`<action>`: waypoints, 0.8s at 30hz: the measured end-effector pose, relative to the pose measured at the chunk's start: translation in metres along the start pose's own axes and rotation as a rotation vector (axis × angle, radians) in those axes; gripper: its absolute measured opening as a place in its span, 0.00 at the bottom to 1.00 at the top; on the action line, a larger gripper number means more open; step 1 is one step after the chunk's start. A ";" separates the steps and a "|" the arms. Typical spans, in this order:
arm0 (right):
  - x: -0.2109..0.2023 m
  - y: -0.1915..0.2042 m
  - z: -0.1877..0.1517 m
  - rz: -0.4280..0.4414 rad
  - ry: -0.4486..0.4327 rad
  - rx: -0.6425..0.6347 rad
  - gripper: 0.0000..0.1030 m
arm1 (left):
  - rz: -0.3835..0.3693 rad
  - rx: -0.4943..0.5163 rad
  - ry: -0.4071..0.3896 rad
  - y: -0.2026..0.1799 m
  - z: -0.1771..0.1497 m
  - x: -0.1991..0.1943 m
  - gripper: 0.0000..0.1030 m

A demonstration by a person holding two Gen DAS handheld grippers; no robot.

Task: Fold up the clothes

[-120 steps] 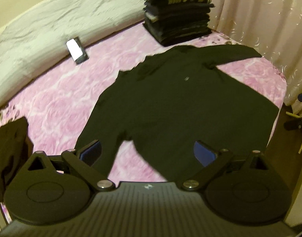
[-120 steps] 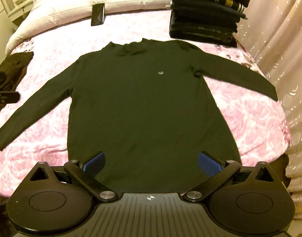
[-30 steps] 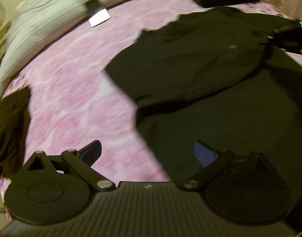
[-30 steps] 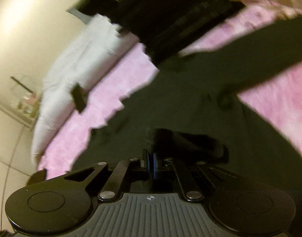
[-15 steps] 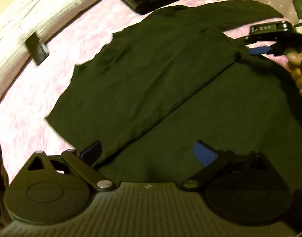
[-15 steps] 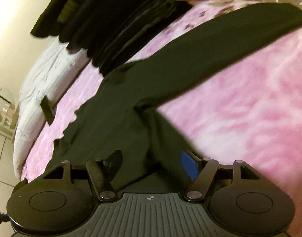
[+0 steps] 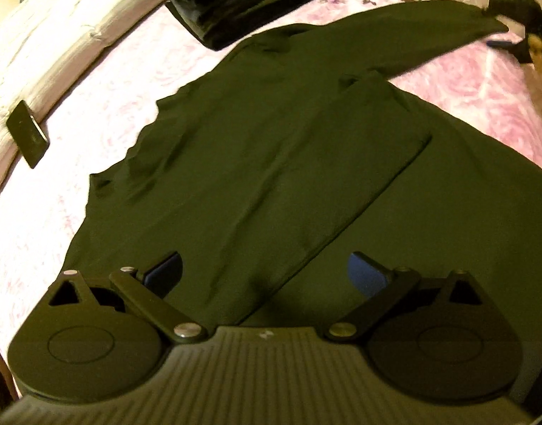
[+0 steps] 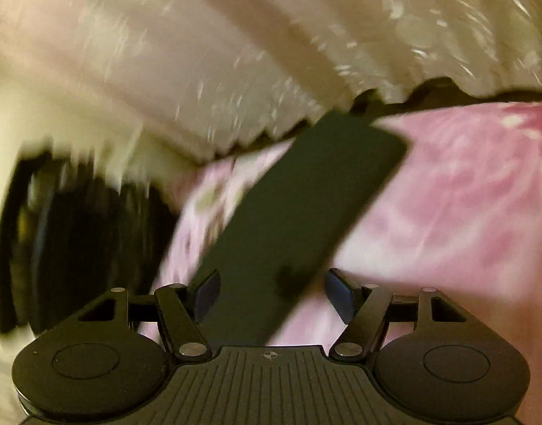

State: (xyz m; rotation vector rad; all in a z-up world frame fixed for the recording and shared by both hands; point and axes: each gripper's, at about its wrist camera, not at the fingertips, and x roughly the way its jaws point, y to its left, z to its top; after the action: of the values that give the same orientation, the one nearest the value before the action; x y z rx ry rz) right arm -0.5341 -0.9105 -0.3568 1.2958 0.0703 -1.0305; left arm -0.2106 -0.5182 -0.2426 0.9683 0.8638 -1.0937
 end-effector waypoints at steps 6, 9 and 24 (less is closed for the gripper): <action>-0.005 -0.016 0.029 0.000 -0.036 0.116 0.10 | 0.001 0.013 0.001 -0.005 0.016 0.006 0.95; -0.010 0.011 0.030 -0.086 -0.030 0.002 0.07 | 0.010 -0.009 -0.015 0.000 0.018 0.003 0.95; -0.082 0.342 -0.356 0.615 0.137 -1.219 0.64 | 0.097 -0.274 -0.058 0.093 -0.089 -0.053 0.95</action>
State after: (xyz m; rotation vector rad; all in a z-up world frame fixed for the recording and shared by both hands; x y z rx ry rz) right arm -0.1844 -0.6038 -0.1722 0.2084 0.3256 -0.2192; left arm -0.1413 -0.4032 -0.2054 0.7385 0.8836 -0.8897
